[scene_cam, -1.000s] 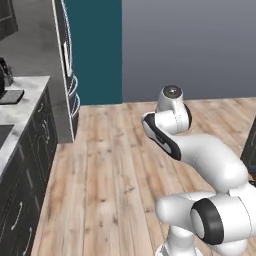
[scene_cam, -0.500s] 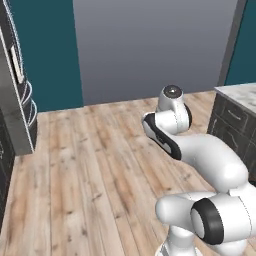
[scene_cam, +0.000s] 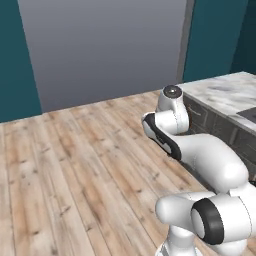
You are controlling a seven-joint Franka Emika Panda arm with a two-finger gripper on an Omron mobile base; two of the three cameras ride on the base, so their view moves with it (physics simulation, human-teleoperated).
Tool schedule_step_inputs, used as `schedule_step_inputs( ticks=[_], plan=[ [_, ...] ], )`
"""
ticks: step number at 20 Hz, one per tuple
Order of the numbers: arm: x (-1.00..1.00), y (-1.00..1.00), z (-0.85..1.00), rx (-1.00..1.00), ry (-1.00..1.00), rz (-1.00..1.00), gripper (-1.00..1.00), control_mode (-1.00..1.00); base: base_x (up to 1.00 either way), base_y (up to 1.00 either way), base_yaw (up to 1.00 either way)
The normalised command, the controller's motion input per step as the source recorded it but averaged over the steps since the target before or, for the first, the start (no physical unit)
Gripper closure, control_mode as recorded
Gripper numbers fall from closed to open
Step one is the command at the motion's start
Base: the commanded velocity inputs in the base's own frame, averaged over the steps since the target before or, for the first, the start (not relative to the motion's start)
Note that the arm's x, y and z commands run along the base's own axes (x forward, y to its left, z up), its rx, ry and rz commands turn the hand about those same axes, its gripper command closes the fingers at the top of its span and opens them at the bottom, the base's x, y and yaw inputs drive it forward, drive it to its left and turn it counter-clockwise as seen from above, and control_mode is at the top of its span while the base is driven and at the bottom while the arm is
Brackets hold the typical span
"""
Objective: Four empty soda cans are scattered around the kitchen. Gather all the cans and cluster them next to the stove for recycling.
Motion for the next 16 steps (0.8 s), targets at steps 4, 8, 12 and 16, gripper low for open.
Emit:
schedule_step_inputs(
  ticks=[4,8,12,16],
  plan=[
    [0.00,0.00,0.00,0.00,0.00,0.00,-1.00,1.00,0.01,-0.45,-0.34],
    [0.00,0.00,0.00,0.00,0.00,0.00,-1.00,1.00,0.09,-0.41,-0.32],
    [0.00,0.00,0.00,0.00,0.00,0.00,-1.00,1.00,0.52,0.10,-0.22],
    [0.00,0.00,0.00,0.00,0.00,0.00,-1.00,1.00,0.73,0.70,-0.07]
  ],
)
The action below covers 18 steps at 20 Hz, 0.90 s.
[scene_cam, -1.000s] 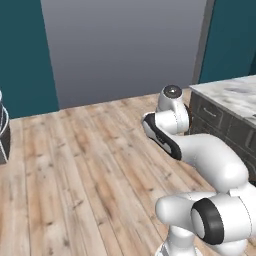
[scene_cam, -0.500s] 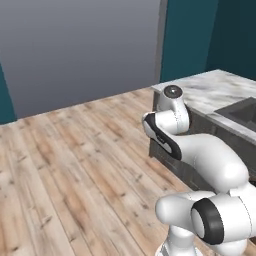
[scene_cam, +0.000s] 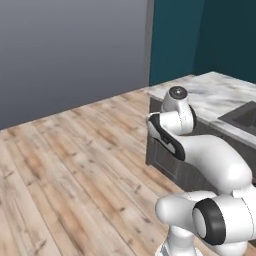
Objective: Four empty soda cans are scattered around the kitchen. Gather all the cans and cluster them next to the stove for recycling.
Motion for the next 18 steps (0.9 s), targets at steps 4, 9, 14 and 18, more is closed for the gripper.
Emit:
schedule_step_inputs(
  ticks=[4,9,14,18],
  plan=[
    [0.00,0.00,0.00,0.00,0.00,0.00,-1.00,1.00,0.77,0.73,-0.02],
    [0.00,0.00,0.00,0.00,0.00,0.00,-1.00,1.00,0.74,0.55,-0.04],
    [0.00,0.00,0.00,0.00,0.00,0.00,-1.00,1.00,0.70,0.24,-0.10],
    [0.00,0.00,0.00,0.00,0.00,0.00,-1.00,1.00,0.72,0.18,-0.17]
  ],
)
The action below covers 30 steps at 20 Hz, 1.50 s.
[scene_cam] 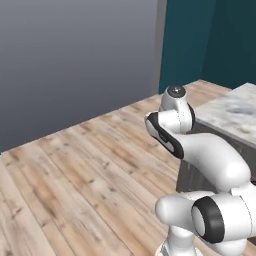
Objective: Four empty soda cans are scattered around the kitchen. Gather all the cans and cluster them next to the stove for recycling.
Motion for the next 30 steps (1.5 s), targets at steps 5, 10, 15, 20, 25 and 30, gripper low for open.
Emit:
schedule_step_inputs(
  ticks=[5,10,15,20,25,30],
  plan=[
    [0.00,0.00,0.00,0.00,0.00,0.00,-1.00,1.00,0.77,0.23,-0.18],
    [0.00,0.00,0.00,0.00,0.00,0.00,-1.00,1.00,0.84,0.35,-0.16],
    [0.00,0.00,0.00,0.00,0.00,0.00,-1.00,1.00,0.80,0.28,-0.16],
    [0.00,0.00,0.00,0.00,0.00,0.00,-1.00,1.00,0.71,0.17,-0.17],
    [0.00,0.00,0.00,0.00,0.00,0.00,-1.00,1.00,0.51,0.08,-0.20],
    [0.00,0.00,0.00,0.00,0.00,0.00,-1.00,1.00,0.26,0.03,-0.29]
  ],
)
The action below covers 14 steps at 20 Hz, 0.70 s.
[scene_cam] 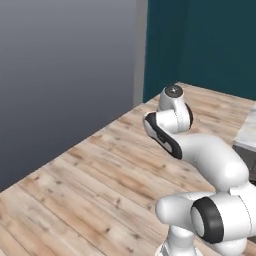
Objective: Four empty soda cans are scattered around the kitchen. Gather all the cans and cluster them next to the stove for recycling.
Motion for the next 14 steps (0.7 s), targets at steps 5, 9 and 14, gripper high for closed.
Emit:
schedule_step_inputs(
  ticks=[5,9,14],
  plan=[
    [0.00,0.00,0.00,0.00,0.00,0.00,-1.00,1.00,0.07,0.04,-0.38],
    [0.00,0.00,0.00,0.00,0.00,0.00,-1.00,1.00,0.00,0.06,-0.43],
    [0.00,0.00,0.00,0.00,0.00,0.00,-1.00,1.00,0.12,0.10,-0.38]
  ],
)
